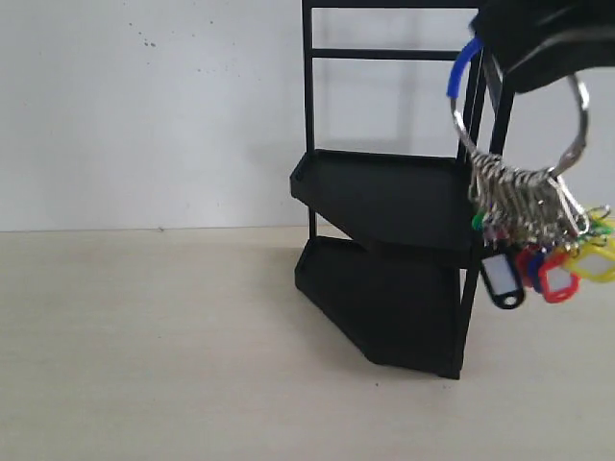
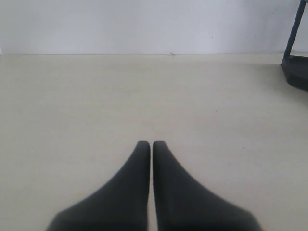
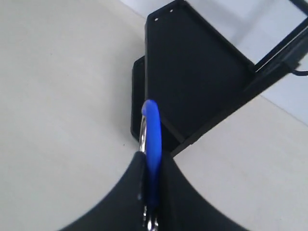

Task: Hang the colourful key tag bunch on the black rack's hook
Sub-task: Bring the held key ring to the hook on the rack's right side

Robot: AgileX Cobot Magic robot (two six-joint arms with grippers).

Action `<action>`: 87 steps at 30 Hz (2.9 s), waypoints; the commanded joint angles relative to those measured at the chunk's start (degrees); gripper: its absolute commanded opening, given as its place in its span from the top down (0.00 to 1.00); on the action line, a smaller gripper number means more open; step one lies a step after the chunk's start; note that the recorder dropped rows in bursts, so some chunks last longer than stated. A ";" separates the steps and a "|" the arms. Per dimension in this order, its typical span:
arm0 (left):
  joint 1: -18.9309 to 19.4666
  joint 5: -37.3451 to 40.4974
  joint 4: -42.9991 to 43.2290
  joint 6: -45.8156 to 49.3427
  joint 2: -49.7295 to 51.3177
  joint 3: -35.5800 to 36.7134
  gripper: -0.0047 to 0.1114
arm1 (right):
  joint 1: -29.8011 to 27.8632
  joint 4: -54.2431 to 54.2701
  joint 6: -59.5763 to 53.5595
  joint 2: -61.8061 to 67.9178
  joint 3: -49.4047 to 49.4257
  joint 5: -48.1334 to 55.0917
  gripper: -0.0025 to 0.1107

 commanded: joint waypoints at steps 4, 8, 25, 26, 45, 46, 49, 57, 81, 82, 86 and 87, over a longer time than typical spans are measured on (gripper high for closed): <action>0.14 -0.87 -0.43 -0.60 -0.12 -0.08 0.92 | 0.02 -7.67 6.74 -10.86 2.02 -0.35 0.98; 0.14 -0.87 -0.43 -0.60 -0.12 -0.08 0.92 | 0.02 -14.94 14.13 -16.58 8.28 -0.35 0.98; 0.14 -0.87 -0.43 -0.60 -0.12 -0.08 0.92 | 0.02 -48.11 48.61 -15.75 38.39 -9.17 0.98; 0.14 -0.87 -0.43 -0.60 -0.12 -0.08 0.92 | 0.02 -48.91 49.04 -15.18 38.71 -10.55 0.98; 0.14 -0.87 -0.43 -0.60 -0.12 -0.08 0.92 | -13.05 -66.35 67.66 -3.80 39.50 -25.69 0.98; 0.14 -0.87 -0.43 -0.60 -0.12 -0.08 0.92 | -15.00 -66.49 68.18 -3.80 39.50 -29.09 0.98; 0.14 -0.87 -0.43 -0.60 -0.12 -0.08 0.92 | -20.42 -66.67 70.77 -3.80 39.50 -35.26 0.98; 0.14 -0.87 -0.43 -0.60 -0.12 -0.08 0.92 | -31.86 -66.78 72.44 -3.26 36.90 -53.76 0.98; 0.14 -0.87 -0.43 -0.60 -0.12 -0.08 0.92 | -31.86 -65.41 72.00 6.38 26.86 -56.54 0.98; 0.14 -0.87 -0.43 -0.60 -0.12 -0.08 0.92 | -31.86 -64.96 72.00 6.38 26.86 -56.93 0.98; 0.14 -0.87 -0.43 -0.60 -0.12 -0.08 0.92 | -31.86 -63.59 72.00 6.38 26.86 -58.66 0.98; 0.14 -0.87 -0.43 -0.60 -0.12 -0.08 0.92 | -31.86 -63.10 71.86 6.38 26.86 -58.76 0.98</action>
